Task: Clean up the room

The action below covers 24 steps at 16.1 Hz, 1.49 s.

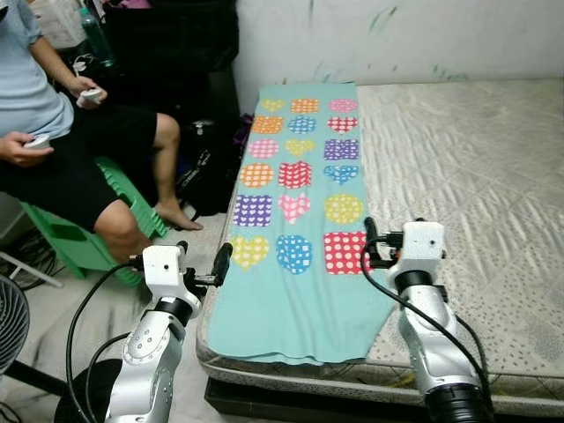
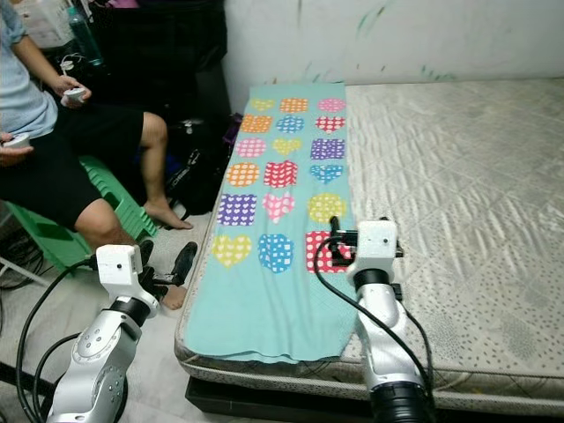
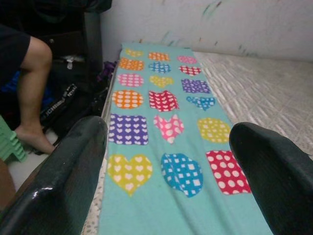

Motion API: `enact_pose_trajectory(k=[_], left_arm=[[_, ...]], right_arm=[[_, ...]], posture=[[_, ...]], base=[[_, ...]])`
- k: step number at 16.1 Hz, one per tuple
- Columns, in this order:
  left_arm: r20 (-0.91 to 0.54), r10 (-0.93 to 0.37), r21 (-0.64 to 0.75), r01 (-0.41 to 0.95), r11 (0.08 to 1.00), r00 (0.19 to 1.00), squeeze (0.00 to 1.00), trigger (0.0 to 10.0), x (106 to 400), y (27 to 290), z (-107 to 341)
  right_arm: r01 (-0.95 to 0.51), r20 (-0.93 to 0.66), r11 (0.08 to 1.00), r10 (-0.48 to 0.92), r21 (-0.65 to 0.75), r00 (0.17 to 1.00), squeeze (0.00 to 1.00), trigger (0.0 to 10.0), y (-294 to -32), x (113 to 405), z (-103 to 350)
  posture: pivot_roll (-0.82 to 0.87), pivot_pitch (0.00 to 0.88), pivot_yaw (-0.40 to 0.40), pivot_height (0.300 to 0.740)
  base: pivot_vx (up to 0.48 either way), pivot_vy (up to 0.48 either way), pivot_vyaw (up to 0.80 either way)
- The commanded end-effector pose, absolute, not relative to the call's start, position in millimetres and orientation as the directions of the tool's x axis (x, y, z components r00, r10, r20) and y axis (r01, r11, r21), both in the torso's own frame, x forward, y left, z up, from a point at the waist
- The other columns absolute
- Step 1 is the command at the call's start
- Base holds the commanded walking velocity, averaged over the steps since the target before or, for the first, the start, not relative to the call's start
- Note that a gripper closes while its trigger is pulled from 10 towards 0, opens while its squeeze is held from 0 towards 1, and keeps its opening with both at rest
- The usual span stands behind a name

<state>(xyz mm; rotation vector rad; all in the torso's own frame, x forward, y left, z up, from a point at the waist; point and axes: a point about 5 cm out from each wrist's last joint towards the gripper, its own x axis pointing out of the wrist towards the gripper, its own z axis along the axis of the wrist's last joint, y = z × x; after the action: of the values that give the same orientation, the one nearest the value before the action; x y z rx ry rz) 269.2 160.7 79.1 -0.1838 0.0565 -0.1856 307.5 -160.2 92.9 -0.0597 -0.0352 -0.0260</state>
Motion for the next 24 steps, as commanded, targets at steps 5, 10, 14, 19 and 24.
enact_pose_trajectory(k=[5, 10, 14, 19, 24], left_arm=[[-0.041, -0.176, -0.174, 0.166, 0.971, 0.984, 0.0, 10.0, 269.3, 163.2, 79.8], [-0.046, -0.176, -0.172, 0.166, 0.971, 0.983, 0.0, 10.0, 267.7, 164.0, 80.2], [-0.052, -0.175, -0.174, 0.163, 0.971, 0.983, 0.0, 10.0, 264.8, 164.7, 80.3], [-0.068, -0.172, -0.18, 0.158, 0.971, 0.983, 0.0, 10.0, 261.0, 165.3, 79.5], [-0.078, -0.172, -0.185, 0.155, 0.97, 0.982, 0.0, 10.0, 261.2, 164.4, 78.8]], right_arm=[[0.019, 0.034, 0.999, -0.017, -0.046, 0.999, 0.0, 10.0, -158.2, 307.7, 92.9], [0.024, 0.037, 0.999, -0.023, -0.042, 0.999, 0.0, 10.0, -157.8, 305.0, 93.3], [0.024, 0.035, 0.999, -0.023, -0.039, 0.999, 0.0, 10.0, -156.3, 301.5, 93.3], [0.019, 0.027, 0.999, -0.018, -0.033, 0.999, 0.0, 10.0, -155.1, 298.1, 93.2], [0.015, 0.019, 0.999, -0.014, -0.034, 1.0, 0.0, 10.0, -155.2, 297.7, 93.2]], posture=[[-0.07, 0.0, 0.103, 0.74], [-0.07, 0.015, 0.111, 0.74], [-0.07, 0.039, 0.113, 0.74], [-0.07, 0.059, 0.114, 0.74], [-0.07, 0.059, 0.114, 0.74]], base=[[0.0, 0.0, -0.26], [0.0, 0.0, 0.0], [0.0, 0.0, 0.0], [0.0, 0.0, 0.0], [0.0, 0.0, 0.0]])
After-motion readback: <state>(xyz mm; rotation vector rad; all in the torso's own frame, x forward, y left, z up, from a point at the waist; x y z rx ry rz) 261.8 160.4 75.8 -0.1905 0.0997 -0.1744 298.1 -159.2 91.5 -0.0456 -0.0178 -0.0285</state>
